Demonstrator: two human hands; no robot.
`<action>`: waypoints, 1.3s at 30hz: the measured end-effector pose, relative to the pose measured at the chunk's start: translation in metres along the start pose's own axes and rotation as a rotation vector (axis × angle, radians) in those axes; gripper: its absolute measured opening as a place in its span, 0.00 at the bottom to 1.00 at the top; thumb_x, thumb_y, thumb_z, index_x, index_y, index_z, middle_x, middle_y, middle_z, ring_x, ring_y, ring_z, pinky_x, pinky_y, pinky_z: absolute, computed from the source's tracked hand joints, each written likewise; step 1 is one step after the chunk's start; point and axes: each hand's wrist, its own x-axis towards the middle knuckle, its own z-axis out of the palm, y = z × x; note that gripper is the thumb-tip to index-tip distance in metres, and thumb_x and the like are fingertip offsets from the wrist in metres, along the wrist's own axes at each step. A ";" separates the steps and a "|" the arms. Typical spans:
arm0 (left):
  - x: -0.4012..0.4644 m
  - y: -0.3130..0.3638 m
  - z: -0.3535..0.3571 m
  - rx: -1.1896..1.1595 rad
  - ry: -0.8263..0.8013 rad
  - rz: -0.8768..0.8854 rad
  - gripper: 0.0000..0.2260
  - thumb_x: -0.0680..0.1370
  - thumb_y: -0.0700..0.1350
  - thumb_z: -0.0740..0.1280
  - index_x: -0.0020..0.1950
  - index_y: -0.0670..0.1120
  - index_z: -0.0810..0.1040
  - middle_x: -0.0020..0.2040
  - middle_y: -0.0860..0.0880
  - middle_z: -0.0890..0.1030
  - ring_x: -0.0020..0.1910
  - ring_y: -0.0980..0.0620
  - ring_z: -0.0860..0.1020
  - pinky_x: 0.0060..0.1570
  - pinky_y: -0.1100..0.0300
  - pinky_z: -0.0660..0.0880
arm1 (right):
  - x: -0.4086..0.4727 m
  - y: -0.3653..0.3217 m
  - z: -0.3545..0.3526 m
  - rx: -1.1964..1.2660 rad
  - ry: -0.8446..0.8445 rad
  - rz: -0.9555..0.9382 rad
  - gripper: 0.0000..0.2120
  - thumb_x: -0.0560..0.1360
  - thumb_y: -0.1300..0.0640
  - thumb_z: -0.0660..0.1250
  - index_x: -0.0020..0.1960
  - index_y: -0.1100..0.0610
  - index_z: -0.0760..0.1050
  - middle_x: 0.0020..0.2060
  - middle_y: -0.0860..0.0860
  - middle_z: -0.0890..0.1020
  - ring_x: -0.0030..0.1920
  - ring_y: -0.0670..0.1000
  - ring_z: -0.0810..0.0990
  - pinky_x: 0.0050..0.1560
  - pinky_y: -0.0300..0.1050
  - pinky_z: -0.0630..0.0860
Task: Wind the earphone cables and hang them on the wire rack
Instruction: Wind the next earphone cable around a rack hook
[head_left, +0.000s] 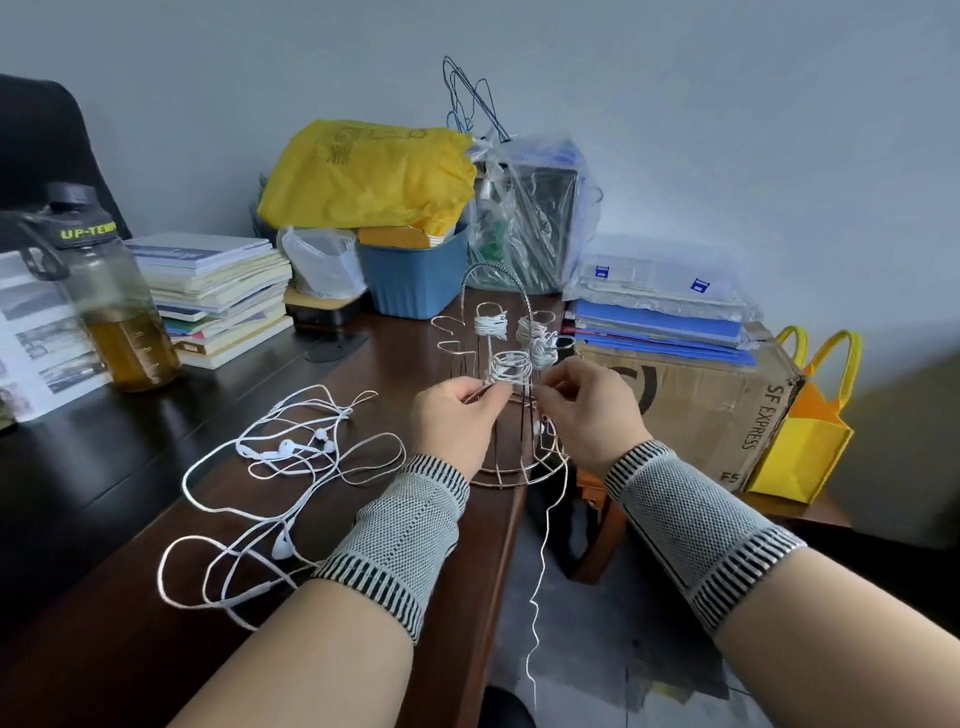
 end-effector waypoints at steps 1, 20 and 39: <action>0.001 0.001 -0.004 0.025 -0.001 0.009 0.10 0.72 0.51 0.73 0.37 0.44 0.84 0.25 0.52 0.76 0.27 0.56 0.69 0.32 0.60 0.69 | -0.002 0.000 -0.001 0.039 -0.016 -0.028 0.02 0.76 0.58 0.67 0.45 0.53 0.74 0.36 0.49 0.81 0.34 0.47 0.78 0.35 0.38 0.72; -0.033 0.004 -0.031 0.515 -0.130 0.177 0.12 0.79 0.50 0.64 0.40 0.50 0.84 0.33 0.55 0.82 0.35 0.54 0.79 0.37 0.61 0.73 | -0.023 -0.004 -0.006 0.770 -0.098 0.214 0.08 0.73 0.69 0.69 0.41 0.59 0.81 0.40 0.62 0.81 0.43 0.57 0.74 0.48 0.53 0.73; -0.040 0.020 -0.033 0.483 -0.315 0.076 0.20 0.81 0.57 0.57 0.40 0.50 0.83 0.40 0.52 0.85 0.43 0.53 0.83 0.54 0.53 0.78 | -0.019 -0.011 -0.009 0.503 -0.084 0.086 0.04 0.74 0.64 0.71 0.41 0.58 0.82 0.36 0.56 0.84 0.33 0.48 0.77 0.39 0.41 0.77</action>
